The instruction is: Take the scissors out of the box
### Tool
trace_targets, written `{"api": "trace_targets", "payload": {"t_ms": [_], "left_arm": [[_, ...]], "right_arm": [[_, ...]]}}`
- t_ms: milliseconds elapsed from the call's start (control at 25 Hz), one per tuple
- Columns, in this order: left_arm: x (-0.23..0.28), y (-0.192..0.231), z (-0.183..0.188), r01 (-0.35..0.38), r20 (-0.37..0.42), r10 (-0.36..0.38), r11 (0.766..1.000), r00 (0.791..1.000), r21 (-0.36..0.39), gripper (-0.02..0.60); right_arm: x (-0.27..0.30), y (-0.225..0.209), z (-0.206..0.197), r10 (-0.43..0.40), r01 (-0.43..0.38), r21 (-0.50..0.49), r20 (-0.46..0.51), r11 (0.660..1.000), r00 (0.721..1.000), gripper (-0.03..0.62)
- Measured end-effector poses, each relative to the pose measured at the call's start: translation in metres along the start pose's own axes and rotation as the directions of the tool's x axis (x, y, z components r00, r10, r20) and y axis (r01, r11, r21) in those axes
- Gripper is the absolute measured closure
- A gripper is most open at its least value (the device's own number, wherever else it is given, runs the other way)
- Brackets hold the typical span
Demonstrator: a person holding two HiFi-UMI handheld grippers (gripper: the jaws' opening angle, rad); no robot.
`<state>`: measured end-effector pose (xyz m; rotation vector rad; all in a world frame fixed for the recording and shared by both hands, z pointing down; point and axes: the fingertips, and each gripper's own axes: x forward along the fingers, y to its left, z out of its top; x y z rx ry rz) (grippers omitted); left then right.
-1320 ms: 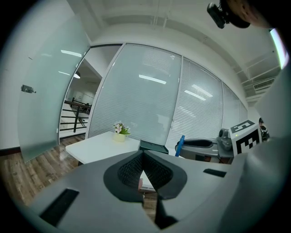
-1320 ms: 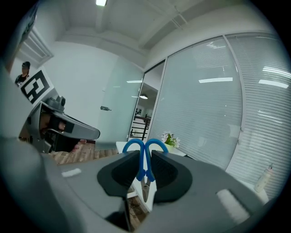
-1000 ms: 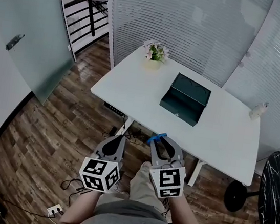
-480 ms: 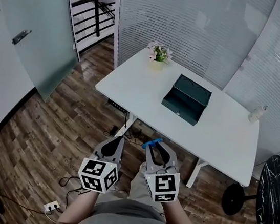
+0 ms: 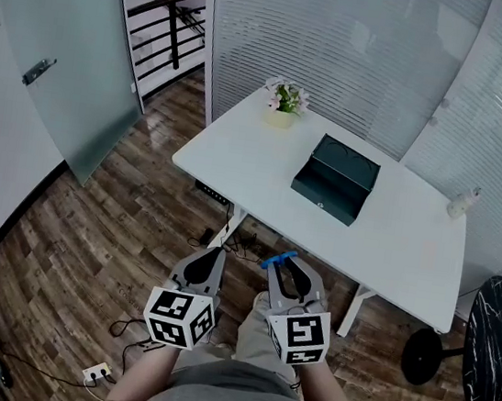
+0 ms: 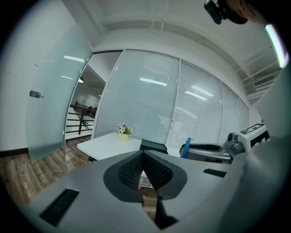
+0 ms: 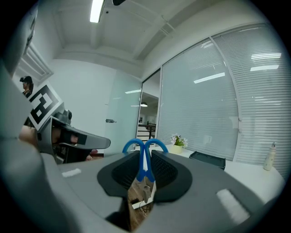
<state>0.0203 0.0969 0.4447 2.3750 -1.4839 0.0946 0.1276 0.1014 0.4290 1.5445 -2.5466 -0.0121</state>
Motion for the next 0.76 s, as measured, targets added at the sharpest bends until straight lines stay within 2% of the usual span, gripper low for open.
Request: {"api": "trace_targets", "payload": {"t_ms": [760], "left_arm": [[0.006,-0.009,-0.001,0.019,-0.003,-0.018,1.000,1.000,0.009,0.576]], "right_arm": [[-0.003,-0.013,0.009,-0.019,0.018,0.019,0.037,1.000,0.999,0.505]]}}
